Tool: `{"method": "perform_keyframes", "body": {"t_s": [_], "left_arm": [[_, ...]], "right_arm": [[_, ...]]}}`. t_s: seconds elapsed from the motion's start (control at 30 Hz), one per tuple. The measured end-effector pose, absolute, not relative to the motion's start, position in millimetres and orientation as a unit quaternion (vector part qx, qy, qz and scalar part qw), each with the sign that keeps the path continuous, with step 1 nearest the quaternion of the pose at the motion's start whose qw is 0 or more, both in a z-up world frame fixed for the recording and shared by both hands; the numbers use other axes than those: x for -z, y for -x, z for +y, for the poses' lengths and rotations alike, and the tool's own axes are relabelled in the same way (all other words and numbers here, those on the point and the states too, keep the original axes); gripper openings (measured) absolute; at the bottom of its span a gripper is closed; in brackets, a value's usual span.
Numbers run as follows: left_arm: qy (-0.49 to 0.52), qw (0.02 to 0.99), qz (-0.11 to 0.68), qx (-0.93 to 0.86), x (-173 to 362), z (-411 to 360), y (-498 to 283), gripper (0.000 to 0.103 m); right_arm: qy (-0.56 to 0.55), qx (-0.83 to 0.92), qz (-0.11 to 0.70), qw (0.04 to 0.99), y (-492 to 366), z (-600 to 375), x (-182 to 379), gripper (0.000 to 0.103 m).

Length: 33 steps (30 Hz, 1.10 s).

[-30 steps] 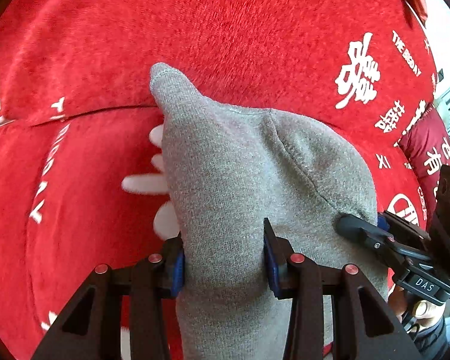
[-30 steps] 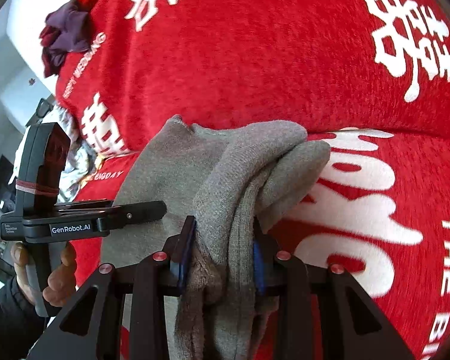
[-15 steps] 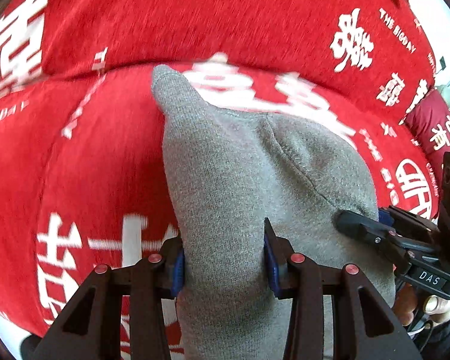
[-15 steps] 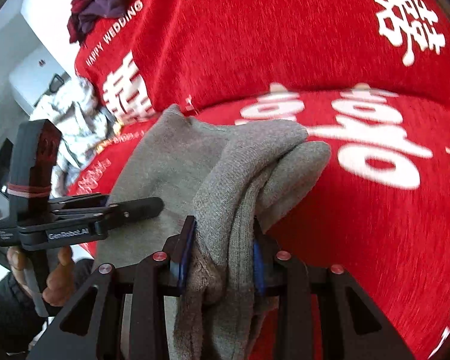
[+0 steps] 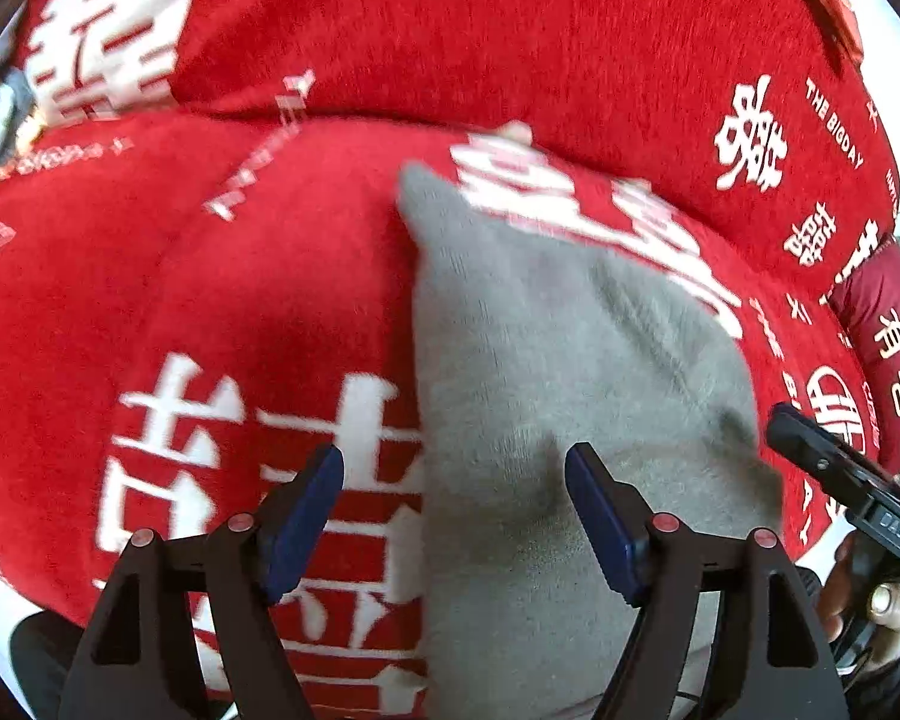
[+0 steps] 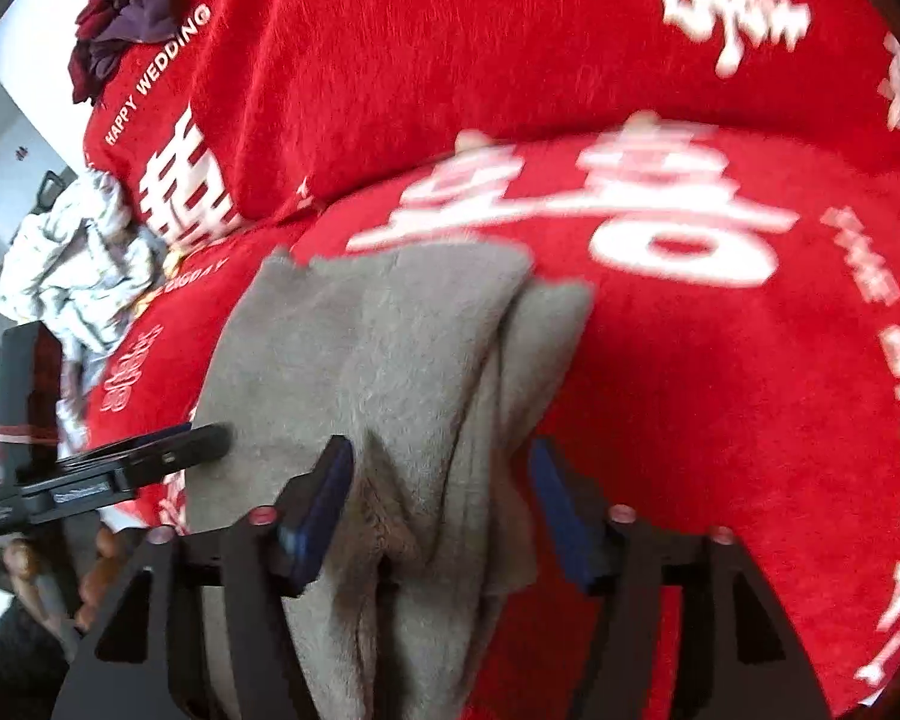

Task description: Fold small clothes

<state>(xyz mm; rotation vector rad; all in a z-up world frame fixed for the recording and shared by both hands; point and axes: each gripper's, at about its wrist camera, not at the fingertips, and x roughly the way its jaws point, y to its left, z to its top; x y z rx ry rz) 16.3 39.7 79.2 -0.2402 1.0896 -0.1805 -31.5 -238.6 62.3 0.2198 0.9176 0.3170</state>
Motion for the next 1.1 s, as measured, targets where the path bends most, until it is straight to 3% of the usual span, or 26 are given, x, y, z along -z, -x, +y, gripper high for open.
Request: {"method": "perform_keyframes", "body": {"t_s": [0.2, 0.33, 0.43, 0.53, 0.8, 0.97, 1.1], "left_arm": [[0.041, 0.848, 0.527, -0.036, -76, 37, -49, 0.077], [0.061, 0.829, 0.555, -0.043, -53, 41, -59, 0.077], [0.041, 0.834, 0.549, -0.036, -50, 39, -58, 0.078], [0.034, 0.822, 0.567, -0.041, -47, 45, -63, 0.078], [0.115, 0.83, 0.546, 0.029, -71, 40, -98, 0.078], [0.053, 0.819, 0.571, 0.013, -40, 15, -121, 0.078], [0.045, 0.822, 0.567, -0.013, -26, 21, -125, 0.1]], "right_arm": [[0.002, -0.188, 0.411, 0.892, 14, -188, -92, 0.078], [0.044, -0.222, 0.446, 0.866, -12, -157, -72, 0.078], [0.025, -0.196, 0.507, 0.839, -31, -164, -34, 0.077], [-0.016, -0.202, 0.488, 0.849, -27, -174, -34, 0.077], [0.003, -0.195, 0.47, 0.861, -45, -165, -74, 0.079], [0.027, -0.194, 0.506, 0.84, -74, -151, -51, 0.079], [0.012, -0.186, 0.518, 0.835, -84, -159, -30, 0.079]]}}
